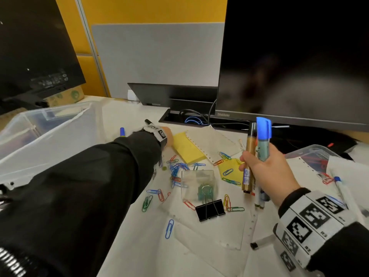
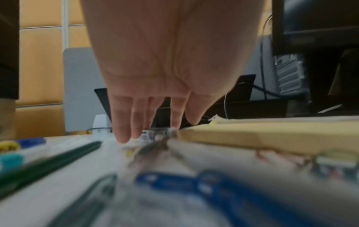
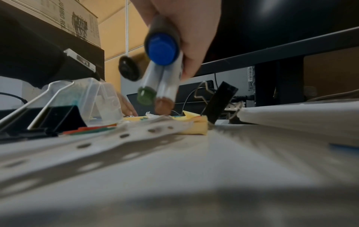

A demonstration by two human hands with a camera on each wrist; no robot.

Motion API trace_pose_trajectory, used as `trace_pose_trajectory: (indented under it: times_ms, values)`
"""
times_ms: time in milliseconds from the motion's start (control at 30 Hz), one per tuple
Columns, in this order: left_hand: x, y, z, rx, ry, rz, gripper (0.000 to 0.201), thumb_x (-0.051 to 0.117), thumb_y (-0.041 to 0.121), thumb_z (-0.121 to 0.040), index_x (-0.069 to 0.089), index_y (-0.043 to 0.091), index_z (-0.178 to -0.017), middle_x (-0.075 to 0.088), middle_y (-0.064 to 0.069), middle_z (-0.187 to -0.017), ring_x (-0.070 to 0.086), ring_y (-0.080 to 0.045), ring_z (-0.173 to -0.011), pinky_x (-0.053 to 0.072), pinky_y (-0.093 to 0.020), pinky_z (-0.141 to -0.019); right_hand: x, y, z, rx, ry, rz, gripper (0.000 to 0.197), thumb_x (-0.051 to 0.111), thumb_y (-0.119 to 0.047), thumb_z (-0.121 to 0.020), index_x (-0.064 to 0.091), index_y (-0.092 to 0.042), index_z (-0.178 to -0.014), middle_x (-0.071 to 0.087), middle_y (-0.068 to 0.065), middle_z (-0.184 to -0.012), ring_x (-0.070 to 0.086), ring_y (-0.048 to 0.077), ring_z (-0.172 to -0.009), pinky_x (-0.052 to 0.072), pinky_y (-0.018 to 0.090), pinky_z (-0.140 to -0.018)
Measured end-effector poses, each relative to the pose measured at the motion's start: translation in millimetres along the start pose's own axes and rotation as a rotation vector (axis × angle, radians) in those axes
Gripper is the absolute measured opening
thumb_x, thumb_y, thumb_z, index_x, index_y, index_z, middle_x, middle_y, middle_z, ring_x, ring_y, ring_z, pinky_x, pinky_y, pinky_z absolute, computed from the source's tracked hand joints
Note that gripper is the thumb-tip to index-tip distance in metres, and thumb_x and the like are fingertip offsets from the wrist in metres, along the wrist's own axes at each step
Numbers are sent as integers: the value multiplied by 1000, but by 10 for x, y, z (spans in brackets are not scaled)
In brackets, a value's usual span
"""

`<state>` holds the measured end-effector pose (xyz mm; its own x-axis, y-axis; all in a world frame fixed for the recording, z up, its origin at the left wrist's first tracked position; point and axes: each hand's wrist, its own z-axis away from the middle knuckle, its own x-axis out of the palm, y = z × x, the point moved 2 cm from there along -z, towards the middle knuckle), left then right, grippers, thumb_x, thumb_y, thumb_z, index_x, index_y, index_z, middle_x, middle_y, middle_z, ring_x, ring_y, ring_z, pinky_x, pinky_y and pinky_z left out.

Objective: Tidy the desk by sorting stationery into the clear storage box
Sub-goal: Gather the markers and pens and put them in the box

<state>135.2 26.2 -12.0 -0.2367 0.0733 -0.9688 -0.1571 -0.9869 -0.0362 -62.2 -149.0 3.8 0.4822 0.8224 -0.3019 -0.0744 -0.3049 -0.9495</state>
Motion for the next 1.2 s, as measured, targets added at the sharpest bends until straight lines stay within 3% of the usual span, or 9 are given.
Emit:
trace_pose_trajectory:
  times_ms: [100,200,333,467,633,800,1033,1100,1200]
  values:
    - [51,-1,-63,-64,-25,-101,42,45,20,-96,44,2,-134,43,-18,-142,40,-35,-132,32,-43,-111,17,-9,8,-7,-2,89,21,53,-28,-90,50,-11,-101,60,12,-90,58,14,-66,45,22,-54]
    - [-97,-26,76,-18,87,5,32,41,17,-98,53,0,-123,58,-16,-125,56,-31,-116,45,-33,-95,15,10,9,2,4,168,20,56,-29,-88,50,-11,-94,56,11,-80,59,23,-70,51,31,-59]
    - [-97,-79,92,-52,186,134,43,46,35,-96,53,0,-119,59,-18,-123,58,-31,-112,46,-33,-92,-2,20,27,-24,0,228,18,58,-22,-84,43,-16,-77,43,1,-66,47,13,-56,35,20,-47]
    - [-205,-63,278,-35,238,231,36,40,21,-99,48,2,-128,58,-18,-124,56,-32,-113,45,-33,-91,-29,-1,26,-19,39,178,17,58,-22,-86,45,-13,-93,58,7,-79,59,9,-61,41,19,-48]
    - [-437,118,808,96,166,592,17,52,18,-92,61,3,-93,60,-7,-68,63,-23,-72,53,-29,-74,-14,-75,62,-103,29,55,23,62,-28,-84,51,-12,-97,62,7,-79,61,6,-55,52,20,-55]
    - [-321,458,1446,517,-205,832,23,63,8,-85,66,-1,-105,69,-10,-94,62,-13,-69,56,-17,-66,-14,-142,117,-149,40,-93,20,74,-27,-73,59,-15,-80,60,0,-65,59,0,-45,52,17,-48]
    - [-202,591,1475,637,-245,711,31,66,14,-84,63,8,-114,63,0,-92,56,-12,-84,49,-25,-79,4,-153,168,-172,-17,-44,22,75,-23,-72,63,-4,-74,62,9,-65,57,18,-59,52,29,-58]
    - [-295,433,1315,595,-123,620,35,64,18,-85,61,17,-120,63,-1,-116,57,-14,-101,44,-24,-86,13,-158,177,-164,-20,-22,18,72,-18,-74,60,-6,-69,57,9,-62,54,18,-56,50,27,-54]
    - [-455,58,930,160,242,447,41,49,17,-93,49,12,-134,46,-13,-139,44,-27,-128,36,-31,-105,9,-156,162,-150,13,-31,19,69,-13,-76,55,-13,-63,53,5,-57,50,18,-51,47,25,-51]
